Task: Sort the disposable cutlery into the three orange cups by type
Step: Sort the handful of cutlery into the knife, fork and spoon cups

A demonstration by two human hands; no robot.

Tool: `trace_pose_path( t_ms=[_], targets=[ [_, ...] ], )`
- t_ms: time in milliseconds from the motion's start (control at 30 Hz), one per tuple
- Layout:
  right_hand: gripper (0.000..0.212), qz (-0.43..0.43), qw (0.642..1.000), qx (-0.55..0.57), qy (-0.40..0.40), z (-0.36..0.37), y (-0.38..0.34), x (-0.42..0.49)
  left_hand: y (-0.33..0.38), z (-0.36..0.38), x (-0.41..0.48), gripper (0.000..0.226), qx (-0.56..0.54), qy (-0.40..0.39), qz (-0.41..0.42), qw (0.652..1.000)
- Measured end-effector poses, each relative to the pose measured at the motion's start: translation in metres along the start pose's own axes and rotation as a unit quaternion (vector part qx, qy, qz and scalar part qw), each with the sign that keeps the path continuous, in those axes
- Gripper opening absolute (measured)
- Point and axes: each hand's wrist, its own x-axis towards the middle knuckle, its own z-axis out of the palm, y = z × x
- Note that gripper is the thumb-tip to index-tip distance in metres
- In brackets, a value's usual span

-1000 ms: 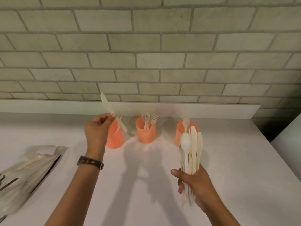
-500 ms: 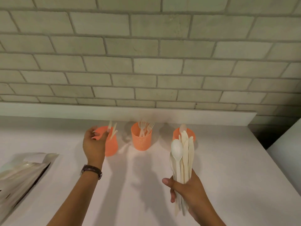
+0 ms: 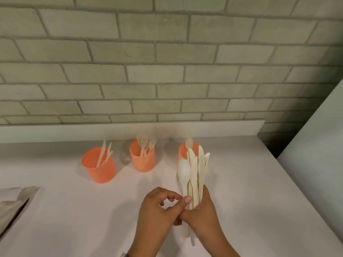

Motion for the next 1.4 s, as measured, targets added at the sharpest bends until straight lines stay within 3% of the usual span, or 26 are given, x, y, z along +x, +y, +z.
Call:
trace_pose_path(
  t_ms=[100, 300, 467, 633, 800, 933, 1200, 1400],
  targets=[
    [0.059, -0.01, 1.0, -0.012, -0.013, 0.0, -0.001, -0.004, -0.001, 0.0, 0.003, 0.02, 0.002, -0.009, -0.01, 1.0],
    [0.065, -0.018, 0.999, -0.004, -0.049, -0.005, -0.002, -0.003, 0.005, -0.006, 0.004, 0.009, -0.163, -0.11, -0.111, 0.974],
    [0.067, 0.01, 0.993, 0.1, -0.055, -0.021, 0.002, -0.003, 0.004, -0.011, 0.022, 0.004, -0.235, -0.061, -0.157, 0.957],
    [0.056, -0.011, 0.995, 0.094, -0.015, -0.043, 0.002, -0.001, 0.022, -0.012, 0.065, 0.01, -0.284, -0.062, -0.138, 0.947],
    [0.051, -0.02, 0.995, 0.092, 0.027, -0.061, 0.006, 0.004, 0.04, 0.007, 0.106, 0.007, -0.266, -0.072, -0.081, 0.958],
    [0.051, -0.02, 0.994, 0.093, 0.054, -0.074, 0.011, 0.006, 0.038, 0.031, 0.14, 0.015, -0.246, -0.037, -0.047, 0.967],
    [0.053, -0.019, 0.993, 0.087, 0.08, -0.088, 0.014, 0.002, 0.009, 0.089, 0.176, 0.002, -0.105, 0.017, 0.009, 0.994],
    [0.052, -0.013, 0.991, 0.104, 0.08, -0.09, 0.012, 0.001, -0.009, 0.102, 0.177, 0.018, -0.026, -0.038, -0.047, 0.998]
  ],
)
